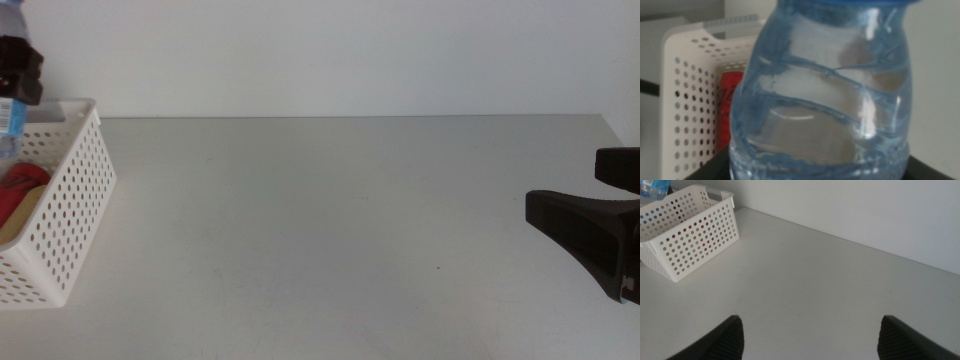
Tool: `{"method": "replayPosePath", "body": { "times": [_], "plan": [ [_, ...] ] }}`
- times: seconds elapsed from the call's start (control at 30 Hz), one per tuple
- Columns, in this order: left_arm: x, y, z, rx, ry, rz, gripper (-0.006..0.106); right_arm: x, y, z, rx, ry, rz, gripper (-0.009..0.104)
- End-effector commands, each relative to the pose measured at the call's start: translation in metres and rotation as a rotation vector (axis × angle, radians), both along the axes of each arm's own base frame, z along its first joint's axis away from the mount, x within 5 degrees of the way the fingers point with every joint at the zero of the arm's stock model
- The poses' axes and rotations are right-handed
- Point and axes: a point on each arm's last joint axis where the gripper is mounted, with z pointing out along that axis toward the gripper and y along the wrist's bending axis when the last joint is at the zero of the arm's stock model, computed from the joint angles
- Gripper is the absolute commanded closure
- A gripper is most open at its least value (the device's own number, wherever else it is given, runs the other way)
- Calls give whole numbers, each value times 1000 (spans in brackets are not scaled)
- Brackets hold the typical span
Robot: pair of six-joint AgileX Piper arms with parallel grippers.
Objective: Use arms to grab the bottles and put them into the dustbin to the left of the table.
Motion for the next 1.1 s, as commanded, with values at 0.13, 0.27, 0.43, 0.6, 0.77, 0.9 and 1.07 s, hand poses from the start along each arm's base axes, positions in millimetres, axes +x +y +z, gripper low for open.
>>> {"method": "replayPosePath", "body": {
  "times": [0.13,0.27,0.43,0.6,0.77,0.9,1.07],
  "plan": [
    [19,39,-4,20,-33,79,102,0,0,18,44,-99,2,22],
    [35,55,-30,13,42,103,102,0,0,18,44,-99,2,22],
    [61,66,-65,55,83,105,102,0,0,18,44,-99,2,22],
    [77,73,-91,94,112,98,101,0,0,18,44,-99,2,22],
    [85,76,-103,101,109,93,86,0,0,18,44,-99,2,22],
    [86,76,-104,103,109,92,59,0,0,18,44,-99,2,22],
    [82,73,-101,78,128,100,7,0,0,18,44,-99,2,22]
  ]
}}
